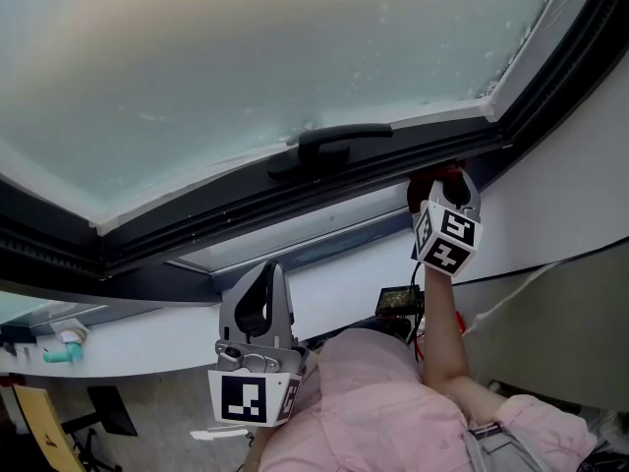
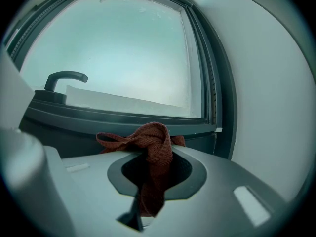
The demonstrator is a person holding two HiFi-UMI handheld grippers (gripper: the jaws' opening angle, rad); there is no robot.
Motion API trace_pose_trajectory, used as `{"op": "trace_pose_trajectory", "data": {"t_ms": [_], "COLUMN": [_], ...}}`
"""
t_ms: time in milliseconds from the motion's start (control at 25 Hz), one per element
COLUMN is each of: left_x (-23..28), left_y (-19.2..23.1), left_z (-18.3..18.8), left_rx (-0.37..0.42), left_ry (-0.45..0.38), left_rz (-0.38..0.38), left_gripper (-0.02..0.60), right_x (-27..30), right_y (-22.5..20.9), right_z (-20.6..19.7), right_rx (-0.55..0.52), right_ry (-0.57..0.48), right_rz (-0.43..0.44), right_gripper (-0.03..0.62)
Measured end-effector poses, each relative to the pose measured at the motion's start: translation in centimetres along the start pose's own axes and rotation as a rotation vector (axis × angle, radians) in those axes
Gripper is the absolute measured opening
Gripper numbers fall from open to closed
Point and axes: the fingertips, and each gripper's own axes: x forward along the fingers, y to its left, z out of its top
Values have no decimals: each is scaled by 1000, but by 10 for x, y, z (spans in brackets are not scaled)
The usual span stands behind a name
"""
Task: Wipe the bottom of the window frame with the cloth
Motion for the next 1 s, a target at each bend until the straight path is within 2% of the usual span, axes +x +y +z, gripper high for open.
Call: {"op": "trace_pose_trajectory", "data": {"t_ms": [520,1000], "left_x": [-1,9], "left_y": [-8,-12], "left_z": [-4,-2], "left_rx": [5,14], "left_ry": [2,-27], "left_rz": [36,22], "left_gripper": [-5,-5], "right_x": [10,16], "right_y": [-23,-40], "right_z": [0,0], "right_rx": [25,32], "right_ry": [-11,-17], "right_rz": [-10,-38], "right_gripper": [46,46]}}
